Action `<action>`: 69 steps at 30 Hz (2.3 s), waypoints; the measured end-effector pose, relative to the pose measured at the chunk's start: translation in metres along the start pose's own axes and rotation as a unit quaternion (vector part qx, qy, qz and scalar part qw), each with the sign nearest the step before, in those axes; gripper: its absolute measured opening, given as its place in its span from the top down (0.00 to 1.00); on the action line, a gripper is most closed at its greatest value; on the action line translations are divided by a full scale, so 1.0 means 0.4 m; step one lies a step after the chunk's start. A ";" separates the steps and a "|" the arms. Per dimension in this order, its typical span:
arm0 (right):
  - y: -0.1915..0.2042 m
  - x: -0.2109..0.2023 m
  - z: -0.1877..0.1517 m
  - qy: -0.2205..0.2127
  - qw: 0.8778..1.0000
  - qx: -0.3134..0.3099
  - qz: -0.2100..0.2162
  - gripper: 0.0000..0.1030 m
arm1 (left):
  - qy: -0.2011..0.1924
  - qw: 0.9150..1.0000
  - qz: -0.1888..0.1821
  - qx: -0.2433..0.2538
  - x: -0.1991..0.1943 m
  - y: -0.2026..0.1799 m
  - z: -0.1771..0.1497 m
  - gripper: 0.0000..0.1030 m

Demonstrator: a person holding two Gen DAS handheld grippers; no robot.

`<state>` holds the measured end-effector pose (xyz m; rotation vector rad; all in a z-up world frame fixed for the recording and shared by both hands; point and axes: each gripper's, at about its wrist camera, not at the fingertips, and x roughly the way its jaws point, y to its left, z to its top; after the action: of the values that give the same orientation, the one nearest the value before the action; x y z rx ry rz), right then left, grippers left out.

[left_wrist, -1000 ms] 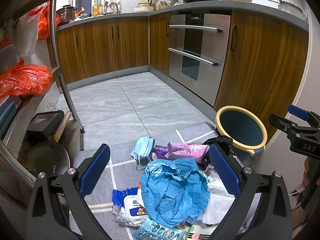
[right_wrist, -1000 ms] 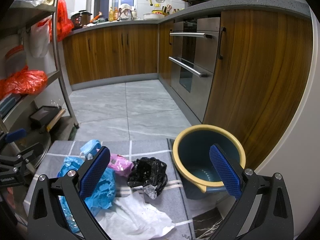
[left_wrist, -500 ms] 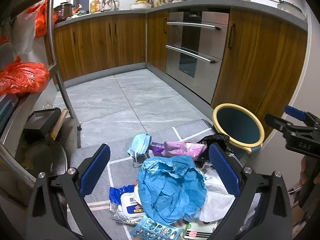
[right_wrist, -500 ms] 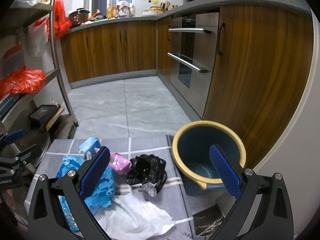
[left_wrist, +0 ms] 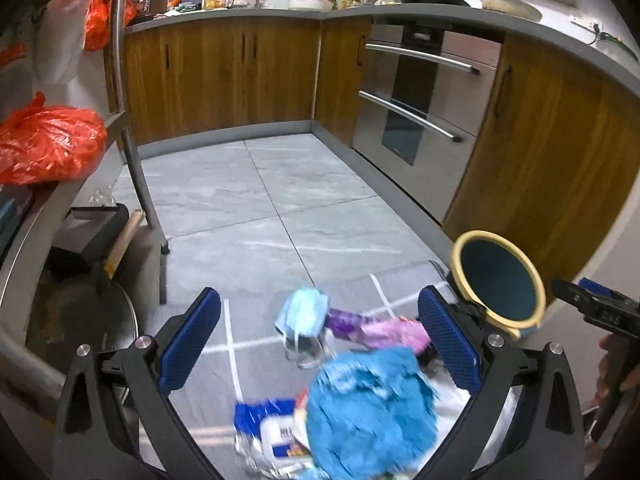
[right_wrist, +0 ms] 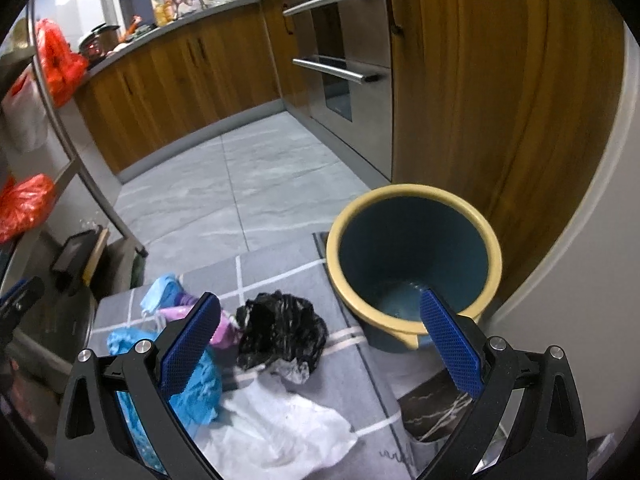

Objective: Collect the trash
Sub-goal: 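Grasp the black plastic bag with the right tool while the left tool grasps the blue mask, then carry both items over the teal bin and open both tools to drop them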

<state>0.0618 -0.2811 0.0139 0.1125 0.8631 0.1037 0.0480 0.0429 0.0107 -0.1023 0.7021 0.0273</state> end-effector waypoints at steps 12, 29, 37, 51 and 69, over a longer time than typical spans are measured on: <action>0.034 0.178 0.033 0.030 0.999 -0.017 0.008 0.07 | 0.043 0.999 0.020 0.002 0.256 0.095 0.022 0.06; 0.076 0.295 -0.042 0.136 0.988 -0.048 0.052 0.55 | 0.158 0.987 -0.031 0.029 0.460 0.093 -0.111 0.55; 0.061 0.304 -0.051 0.150 0.986 -0.041 0.057 0.77 | 0.196 0.979 -0.055 0.017 0.474 0.098 -0.143 0.91; 0.069 0.261 -0.004 0.111 0.990 -0.057 0.063 0.92 | 0.144 0.987 -0.036 0.068 0.366 0.083 -0.066 0.98; -0.047 0.137 0.121 0.008 0.999 0.006 0.051 0.92 | 0.022 0.987 -0.119 0.110 0.155 -0.171 0.122 0.98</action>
<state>0.1351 -0.2950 0.0015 0.1671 0.8744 0.1958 0.1307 -0.0208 0.0135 0.0256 0.7295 -0.2809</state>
